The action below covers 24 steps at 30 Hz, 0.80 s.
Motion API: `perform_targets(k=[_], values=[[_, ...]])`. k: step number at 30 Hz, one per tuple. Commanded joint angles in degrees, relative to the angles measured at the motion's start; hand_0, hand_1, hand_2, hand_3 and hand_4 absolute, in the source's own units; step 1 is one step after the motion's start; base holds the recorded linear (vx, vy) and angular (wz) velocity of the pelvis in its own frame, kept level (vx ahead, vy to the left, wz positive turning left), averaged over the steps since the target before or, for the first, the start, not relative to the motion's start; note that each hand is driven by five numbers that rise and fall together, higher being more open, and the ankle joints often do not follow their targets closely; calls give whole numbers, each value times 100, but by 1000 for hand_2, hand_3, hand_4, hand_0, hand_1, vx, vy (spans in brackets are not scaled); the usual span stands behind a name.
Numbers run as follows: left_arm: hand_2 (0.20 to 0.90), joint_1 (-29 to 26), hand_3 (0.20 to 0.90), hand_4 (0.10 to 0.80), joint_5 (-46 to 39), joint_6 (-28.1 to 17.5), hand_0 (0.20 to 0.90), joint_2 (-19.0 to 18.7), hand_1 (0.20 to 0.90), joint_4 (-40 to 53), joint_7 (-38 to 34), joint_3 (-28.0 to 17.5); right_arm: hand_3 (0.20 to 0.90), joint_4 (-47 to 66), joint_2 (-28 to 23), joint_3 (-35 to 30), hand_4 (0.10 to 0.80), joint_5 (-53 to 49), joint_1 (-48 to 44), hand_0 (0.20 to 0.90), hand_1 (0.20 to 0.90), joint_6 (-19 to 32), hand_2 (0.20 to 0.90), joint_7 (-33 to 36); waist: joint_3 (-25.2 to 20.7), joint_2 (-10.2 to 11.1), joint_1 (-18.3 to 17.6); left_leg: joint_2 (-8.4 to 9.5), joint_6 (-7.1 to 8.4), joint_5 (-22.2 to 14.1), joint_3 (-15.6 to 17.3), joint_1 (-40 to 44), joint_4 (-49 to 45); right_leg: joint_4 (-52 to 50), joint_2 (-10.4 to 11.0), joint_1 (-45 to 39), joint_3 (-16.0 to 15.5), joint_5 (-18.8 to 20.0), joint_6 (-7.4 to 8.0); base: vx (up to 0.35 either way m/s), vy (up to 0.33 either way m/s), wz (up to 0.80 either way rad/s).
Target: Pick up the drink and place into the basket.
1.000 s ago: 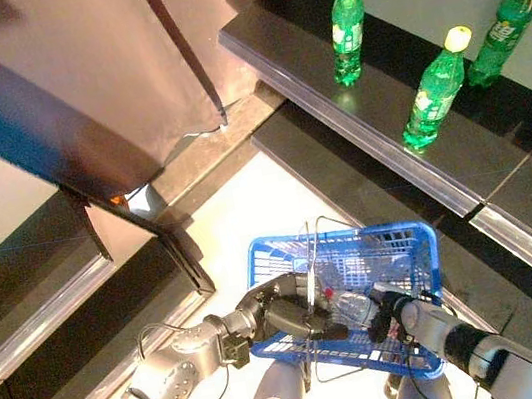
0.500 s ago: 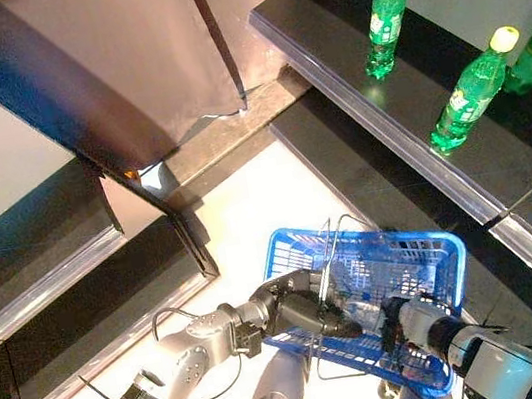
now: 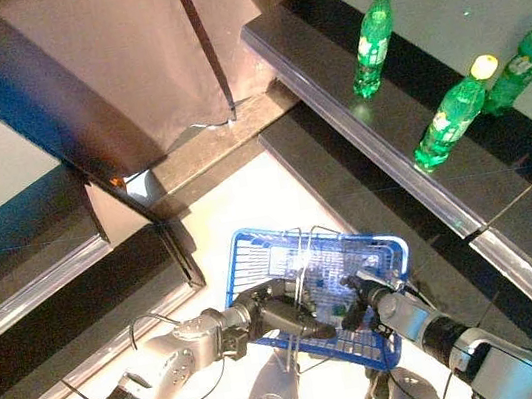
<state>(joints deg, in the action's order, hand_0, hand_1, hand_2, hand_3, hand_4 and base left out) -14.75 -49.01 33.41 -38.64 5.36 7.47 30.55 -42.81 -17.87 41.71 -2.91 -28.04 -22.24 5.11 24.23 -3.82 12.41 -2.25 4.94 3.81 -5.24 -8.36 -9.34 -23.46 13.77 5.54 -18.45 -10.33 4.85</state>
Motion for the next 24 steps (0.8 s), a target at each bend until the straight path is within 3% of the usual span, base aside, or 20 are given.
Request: perform_targets(k=[1, 10, 14, 20, 24], values=[[300, -214, 200, 100, -338, -960, 300, 334, 300, 1452, 223, -1043, 900, 475, -144, -187, 800, -222, 185, 900, 900, 234, 900, 460, -517, 223, 16, -170, -138, 153, 171, -28, -211, 1374, 17, -681, 324, 1228, 259, 54, -7, -7], [300, 792, 200, 100, -437, -924, 300, 59, 300, 1526, 66, -1812, 900, 3016, -1003, -905, 800, 92, 1572, 900, 900, 535, 900, 729, -759, 278, -276, -395, -82, 234, 342, 328, 27, 1457, -64, -848, 331, 1187, 276, 49, 10, -6], [300, 1256, 200, 100, 118, -1271, 300, 80, 300, 1486, -130, -2034, 900, 3905, -1374, -1327, 800, -33, 1864, 900, 900, 755, 900, 407, -905, 272, -374, -471, -51, 247, 436, 462, 105, 1522, -79, -933, 309, 1169, 256, 18, 18, -8], [300, 1709, 200, 100, 856, -1602, 300, 146, 300, 1303, -313, -2465, 900, 4662, -1513, -1747, 800, -285, 2248, 900, 900, 1179, 900, 163, -1067, 243, -469, -553, -25, 266, 570, 608, 230, 1607, -94, -1007, 321, 1154, 221, 2, 12, -12], [300, 2152, 200, 100, 1183, -1694, 300, 337, 300, 1114, -542, -2801, 900, 5167, -1460, -2204, 800, -360, 2679, 900, 900, 1737, 900, 36, -1190, 243, -586, -617, -3, 280, 693, 726, 367, 1716, -118, -1044, 375, 1154, 189, -30, -5, -4]])
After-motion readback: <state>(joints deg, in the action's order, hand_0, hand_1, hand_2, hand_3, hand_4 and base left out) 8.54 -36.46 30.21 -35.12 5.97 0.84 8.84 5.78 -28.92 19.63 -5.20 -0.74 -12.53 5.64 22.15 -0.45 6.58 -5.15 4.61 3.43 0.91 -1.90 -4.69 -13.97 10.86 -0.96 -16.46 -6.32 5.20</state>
